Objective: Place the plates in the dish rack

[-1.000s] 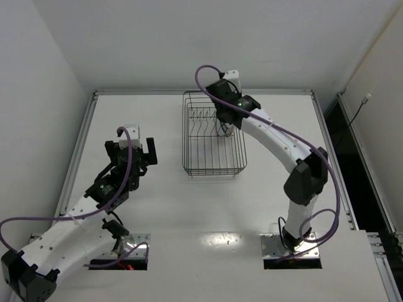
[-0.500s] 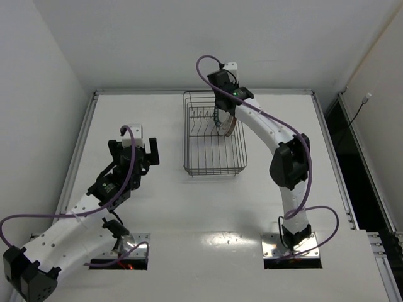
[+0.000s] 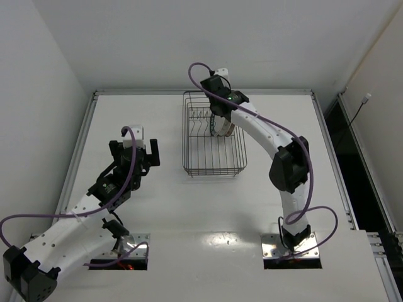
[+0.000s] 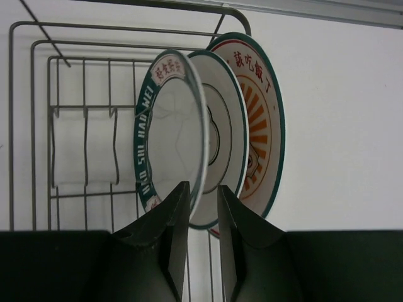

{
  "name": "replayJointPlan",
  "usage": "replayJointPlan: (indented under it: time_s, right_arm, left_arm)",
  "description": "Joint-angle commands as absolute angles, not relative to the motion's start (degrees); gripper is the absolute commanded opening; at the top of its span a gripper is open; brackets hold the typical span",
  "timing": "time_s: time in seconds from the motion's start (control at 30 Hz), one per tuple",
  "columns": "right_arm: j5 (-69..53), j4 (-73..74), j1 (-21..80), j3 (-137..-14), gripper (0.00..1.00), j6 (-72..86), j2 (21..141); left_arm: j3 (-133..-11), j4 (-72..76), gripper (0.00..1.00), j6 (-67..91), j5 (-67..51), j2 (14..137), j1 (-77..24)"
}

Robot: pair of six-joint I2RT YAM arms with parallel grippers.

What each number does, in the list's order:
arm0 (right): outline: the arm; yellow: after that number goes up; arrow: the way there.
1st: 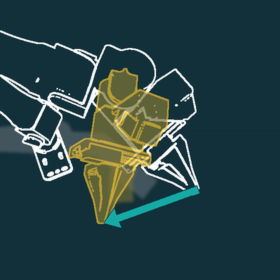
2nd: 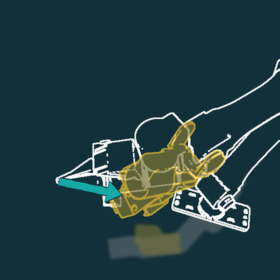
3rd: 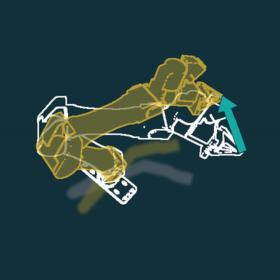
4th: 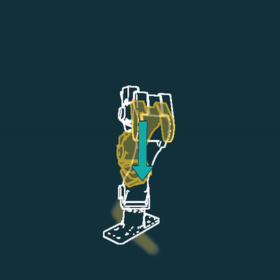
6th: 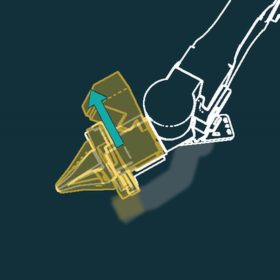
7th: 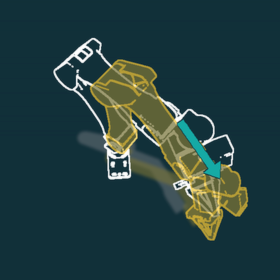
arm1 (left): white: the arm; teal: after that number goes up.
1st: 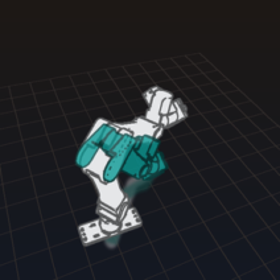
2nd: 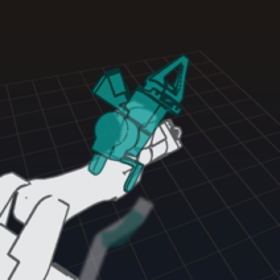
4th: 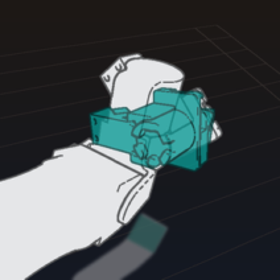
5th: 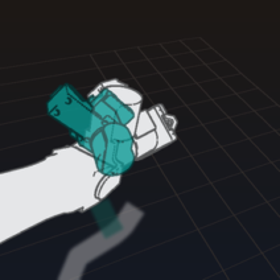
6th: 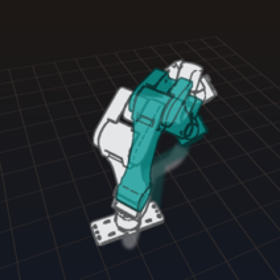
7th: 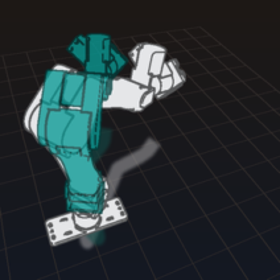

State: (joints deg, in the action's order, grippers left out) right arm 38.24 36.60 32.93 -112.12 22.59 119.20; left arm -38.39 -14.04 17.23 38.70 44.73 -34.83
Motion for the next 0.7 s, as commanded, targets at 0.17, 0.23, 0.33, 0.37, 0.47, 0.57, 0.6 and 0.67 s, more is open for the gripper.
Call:
replayJointPlan:
  time_s: [0.17, 0.23, 0.33, 0.37, 0.47, 0.57, 0.6, 0.67]
  right_arm:
    - [35.3, 41.8, 35.1, -103.0, 0.36, 25.6, 99.4]
    - [25.7, 42.4, 34.4, -94.4, 0.53, 27.6, 90.4]
    - [17.0, 45.2, 34.4, -83.2, 0.65, 30.5, 79.7]
    - [15.4, 45.2, 34.4, -77.1, 0.67, 31.2, 76.8]
    - [5.0, 41.5, 35.1, -64.7, 0.73, 33.6, 63.4]
    - [3.3, 40.3, 35.1, -56.2, 0.78, 36.2, 51.2]
    - [3.3, 40.3, 34.4, -54.7, 0.80, 36.7, 48.9]
    - [6.5, 44.0, 34.4, -52.8, 0.85, 37.4, 44.8]
  left_arm:
    - [-38.1, -11.6, 1.00, 17.4, 38.8, 43.1, -35.8]
    - [-38.1, -11.6, 1.00, 17.4, 38.3, 43.1, -35.8]
    - [-38.1, -11.6, 1.00, 17.4, 37.8, 42.5, -35.8]
    - [-38.1, -11.6, 1.00, 17.4, 37.3, 42.5, -36.3]
    - [-38.1, -11.6, 1.00, 17.4, 36.7, 42.5, -36.3]
    - [-38.1, -11.1, 1.00, 17.4, 35.6, 43.1, -36.3]
    - [-38.1, -11.1, 1.00, 17.9, 35.6, 43.1, -36.3]
    - [-38.1, -11.6, 1.00, 17.9, 35.1, 43.6, -37.6]
